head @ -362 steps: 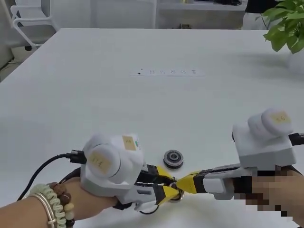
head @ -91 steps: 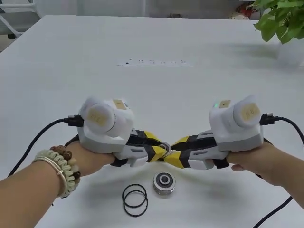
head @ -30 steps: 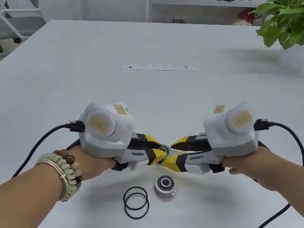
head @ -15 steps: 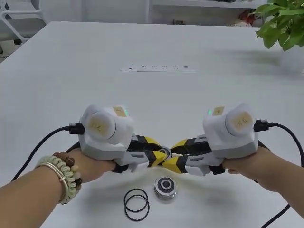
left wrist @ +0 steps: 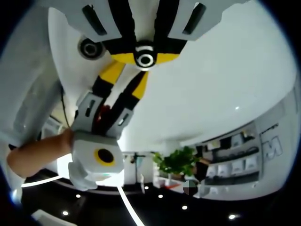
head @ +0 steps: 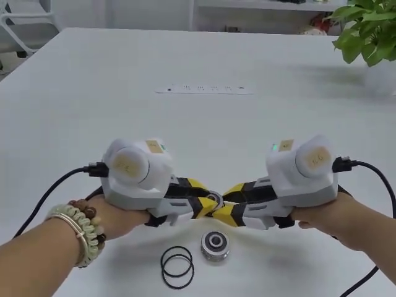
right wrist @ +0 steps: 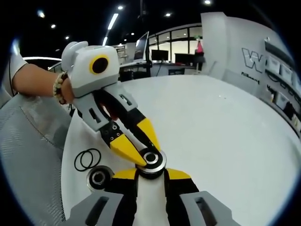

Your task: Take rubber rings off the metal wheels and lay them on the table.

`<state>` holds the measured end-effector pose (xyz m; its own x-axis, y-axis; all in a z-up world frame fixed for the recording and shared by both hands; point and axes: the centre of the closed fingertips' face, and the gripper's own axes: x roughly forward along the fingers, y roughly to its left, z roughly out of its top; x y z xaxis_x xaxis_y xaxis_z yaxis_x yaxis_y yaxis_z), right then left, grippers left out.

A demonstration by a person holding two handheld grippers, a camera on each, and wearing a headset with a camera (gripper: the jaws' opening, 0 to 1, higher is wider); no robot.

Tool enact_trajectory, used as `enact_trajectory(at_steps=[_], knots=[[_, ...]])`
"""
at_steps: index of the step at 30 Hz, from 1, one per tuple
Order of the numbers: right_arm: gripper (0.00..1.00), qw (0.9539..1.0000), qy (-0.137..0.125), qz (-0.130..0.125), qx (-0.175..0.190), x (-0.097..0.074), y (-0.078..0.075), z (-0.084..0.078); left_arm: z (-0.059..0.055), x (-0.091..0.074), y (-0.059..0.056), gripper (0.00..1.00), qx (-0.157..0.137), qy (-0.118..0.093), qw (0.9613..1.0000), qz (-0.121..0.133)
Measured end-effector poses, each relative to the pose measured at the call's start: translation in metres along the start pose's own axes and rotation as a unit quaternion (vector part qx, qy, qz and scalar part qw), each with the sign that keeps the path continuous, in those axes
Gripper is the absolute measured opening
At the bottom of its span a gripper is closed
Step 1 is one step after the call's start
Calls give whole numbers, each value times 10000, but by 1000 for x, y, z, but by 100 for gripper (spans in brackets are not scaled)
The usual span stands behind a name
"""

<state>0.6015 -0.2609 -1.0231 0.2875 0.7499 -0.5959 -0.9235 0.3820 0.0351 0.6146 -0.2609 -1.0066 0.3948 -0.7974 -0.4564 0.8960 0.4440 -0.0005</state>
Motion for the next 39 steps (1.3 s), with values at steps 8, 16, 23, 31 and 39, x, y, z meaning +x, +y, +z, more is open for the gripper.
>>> enact_trajectory(at_steps=[8, 16, 23, 31, 39], knots=[[16, 9999, 24, 0, 106, -1, -2, -4, 0, 0, 0, 14, -47, -41, 10000, -14], [10, 9998, 103, 48, 161, -1, -2, -6, 0, 0, 1, 14, -94, -81, 9999, -5], [5, 9998, 171, 18, 104, -1, -3, -7, 0, 0, 1, 14, -107, -83, 9999, 17], [0, 9994, 237, -137, 205, -2, -8, -6, 0, -1, 1, 14, -100, -62, 9999, 23], [0, 9966, 273, -342, 695, -5, -17, -5, -1, -2, 0, 14, -47, -31, 10000, 21]])
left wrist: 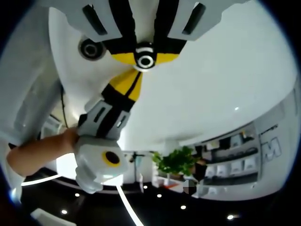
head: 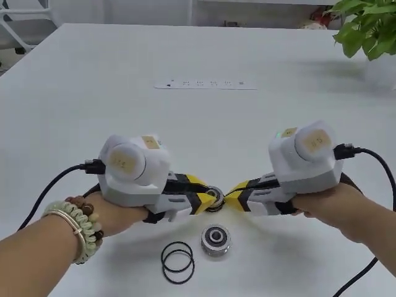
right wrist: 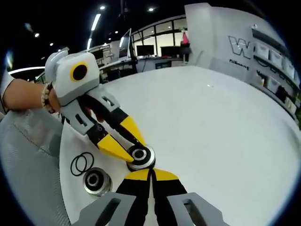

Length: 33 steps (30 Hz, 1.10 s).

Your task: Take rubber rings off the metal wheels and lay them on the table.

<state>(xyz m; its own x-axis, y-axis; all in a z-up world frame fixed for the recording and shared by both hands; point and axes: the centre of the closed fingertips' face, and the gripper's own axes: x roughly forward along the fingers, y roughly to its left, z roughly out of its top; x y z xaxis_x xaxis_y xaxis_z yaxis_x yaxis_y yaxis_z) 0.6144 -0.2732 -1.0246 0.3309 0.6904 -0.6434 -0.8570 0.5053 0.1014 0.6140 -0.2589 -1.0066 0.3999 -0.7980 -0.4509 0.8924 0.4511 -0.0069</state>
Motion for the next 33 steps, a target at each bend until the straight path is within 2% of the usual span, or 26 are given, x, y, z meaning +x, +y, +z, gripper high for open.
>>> enact_trajectory(at_steps=[7, 9, 10, 13, 15, 17, 18, 19, 21, 25, 26, 30, 33], knots=[[0, 9996, 32, 32, 262, 1, 0, -1, 0, 0, 0, 14, 2, 8, 10000, 2], [0, 9980, 81, 1, 631, 2, -1, -2, 0, 0, 0, 14, 7, 7, 10000, 6], [0, 9976, 79, -16, 685, 2, -1, -2, 0, 0, 0, 14, 10, 9, 10000, 8], [0, 9974, 56, -58, 714, 2, -1, -2, 0, 0, 0, 14, 12, 12, 10000, 14], [0, 9986, -47, -95, 526, 3, 0, -3, -1, -1, 0, 14, 9, 10, 10000, 24], [1, 9988, -43, -174, 450, 4, -2, -1, -1, -1, 1, 14, 4, 9, 10000, 35], [1, 9986, -114, -455, 247, 5, -11, 2, -1, -1, 1, 14, 2, 12, 10000, 46], [1, 9992, -24, -361, 159, 6, -6, -1, -1, -1, 2, 14, -4, 13, 10000, 59], [0, 9991, -28, -241, 338, 5, -4, 0, -1, -1, 2, 14, -15, 16, 10000, 54], [0, 9992, 19, -254, 312, 4, -5, 0, -1, -1, 2, 14, -13, 12, 10000, 54], [0, 9990, 22, -253, 364, 4, -5, 0, -1, -1, 2, 14, -11, 11, 10000, 55], [0, 9943, -130, -242, 1034, 2, -7, 3, -1, -1, 2, 14, -4, 8, 10000, 59], [0, 9858, -360, -261, 1620, -3, -12, 9, -1, -1, 1, 14, 1, 3, 10000, 43]])
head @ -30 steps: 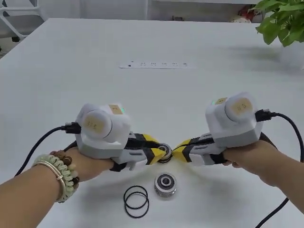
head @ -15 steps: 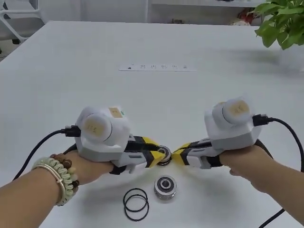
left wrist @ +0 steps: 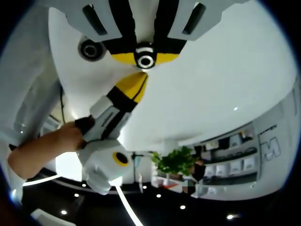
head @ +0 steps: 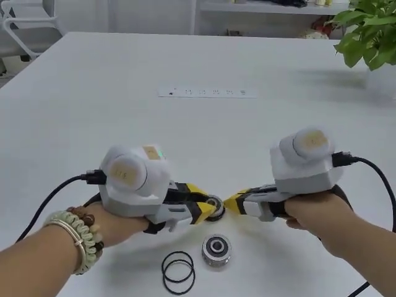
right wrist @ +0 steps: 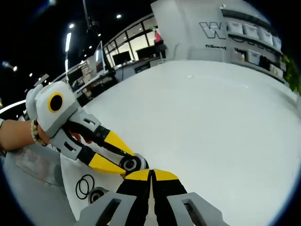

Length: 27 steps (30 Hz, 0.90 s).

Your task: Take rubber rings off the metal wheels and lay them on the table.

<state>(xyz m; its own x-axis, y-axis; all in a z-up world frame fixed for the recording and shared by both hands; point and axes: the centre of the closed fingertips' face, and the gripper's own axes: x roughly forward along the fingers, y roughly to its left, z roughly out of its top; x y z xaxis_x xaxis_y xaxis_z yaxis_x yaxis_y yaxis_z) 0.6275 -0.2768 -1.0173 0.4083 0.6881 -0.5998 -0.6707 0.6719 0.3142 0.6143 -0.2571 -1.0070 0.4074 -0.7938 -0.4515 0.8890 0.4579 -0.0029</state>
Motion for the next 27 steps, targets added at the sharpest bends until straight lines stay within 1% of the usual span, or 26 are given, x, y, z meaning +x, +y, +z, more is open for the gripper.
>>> enact_trajectory(at_steps=[2, 4, 5, 6, 7, 8, 9, 10, 12, 13, 14, 16, 19, 20, 22, 23, 25, 26, 27], knots=[[0, 9997, -25, 14, 230, -2, -2, -2, 0, 0, 0, 14, -3, -9, 10000, -4], [0, 9997, 52, 71, 217, -3, -2, -8, 0, 0, 0, 14, -11, -22, 10000, -3], [0, 9990, 249, 242, 265, -3, 5, -17, 0, 0, 0, 14, -18, -28, 10000, -2], [0, 9986, 352, 319, 245, -3, 8, -21, 0, 0, 0, 14, -21, -31, 10000, -1], [0, 9989, 383, 255, -108, -1, 5, -23, 0, 0, 0, 14, -22, -34, 10000, -1], [0, 9980, 290, 273, -493, 0, 7, -19, 0, 0, 0, 14, -27, -36, 10000, -1], [0, 9968, 373, 238, -663, -1, 7, -21, 0, 0, 0, 14, -28, -40, 10000, -2], [0, 9961, 417, 286, -718, 0, 11, -21, 0, 0, 0, 14, -30, -46, 10000, -6], [8, 9937, 386, 391, -980, 1, 15, -19, 0, 0, 0, 14, -36, -53, 10000, -11], [11, 9922, 527, 349, -1079, -1, 13, -24, 0, 0, 0, 14, -36, -54, 10000, -13], [12, 9919, 435, 442, -1110, 0, 17, -22, 0, 0, 0, 14, -35, -56, 10000, -15], [14, 9919, 430, 562, -1055, -1, 19, -21, 0, 0, 0, 14, -37, -63, 10000, -16], [19, 9910, 328, 618, -1140, -1, 19, -17, 0, 0, 0, 14, -42, -71, 10000, -18], [19, 9901, 347, 594, -1226, -1, 19, -18, 0, 0, 0, 14, -43, -75, 10000, -19], [22, 9871, 326, 569, -1459, 1, 20, -17, 0, 0, 0, 14, -45, -83, 10000, -25], [24, 9863, 289, 626, -1501, 2, 23, -16, 0, 0, 0, 14, -48, -85, 9999, -26], [26, 9831, 315, 663, -1679, 5, 27, -16, 0, 0, 0, 14, -47, -86, 9999, -25], [25, 9793, 392, 575, -1898, 7, 26, -17, 0, 0, 0, 14, -48, -86, 9999, -25], [25, 9772, 406, 524, -2019, 8, 25, -17, 0, 0, 0, 14, -48, -86, 9999, -25]])
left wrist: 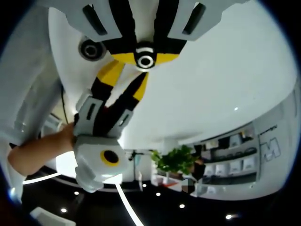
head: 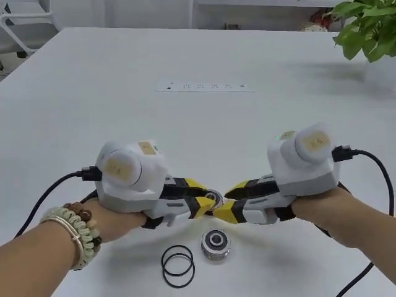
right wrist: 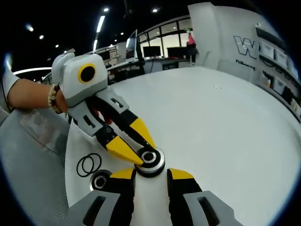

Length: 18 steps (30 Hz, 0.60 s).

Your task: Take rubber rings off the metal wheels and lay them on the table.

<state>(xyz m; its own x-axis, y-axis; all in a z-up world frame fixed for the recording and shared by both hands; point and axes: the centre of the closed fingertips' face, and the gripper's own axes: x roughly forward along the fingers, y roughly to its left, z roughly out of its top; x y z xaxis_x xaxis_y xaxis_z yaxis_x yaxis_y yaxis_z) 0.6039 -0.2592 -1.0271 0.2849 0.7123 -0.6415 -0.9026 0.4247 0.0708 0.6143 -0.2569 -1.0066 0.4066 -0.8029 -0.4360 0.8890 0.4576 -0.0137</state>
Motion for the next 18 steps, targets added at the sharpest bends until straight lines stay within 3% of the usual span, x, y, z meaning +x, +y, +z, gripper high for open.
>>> enact_trajectory(at_steps=[10, 13, 18], knots=[[18, 10000, 3, 78, -46, -1, 0, 0, 0, 0, 0, 14, -2, -7, 10000, -7], [7, 9998, 131, 82, -103, -4, -2, -5, 0, 0, 0, 14, -7, -12, 10000, -8], [5, 9999, 124, 46, -77, -4, -3, -5, 0, 0, 0, 14, -14, -11, 10000, 2]])
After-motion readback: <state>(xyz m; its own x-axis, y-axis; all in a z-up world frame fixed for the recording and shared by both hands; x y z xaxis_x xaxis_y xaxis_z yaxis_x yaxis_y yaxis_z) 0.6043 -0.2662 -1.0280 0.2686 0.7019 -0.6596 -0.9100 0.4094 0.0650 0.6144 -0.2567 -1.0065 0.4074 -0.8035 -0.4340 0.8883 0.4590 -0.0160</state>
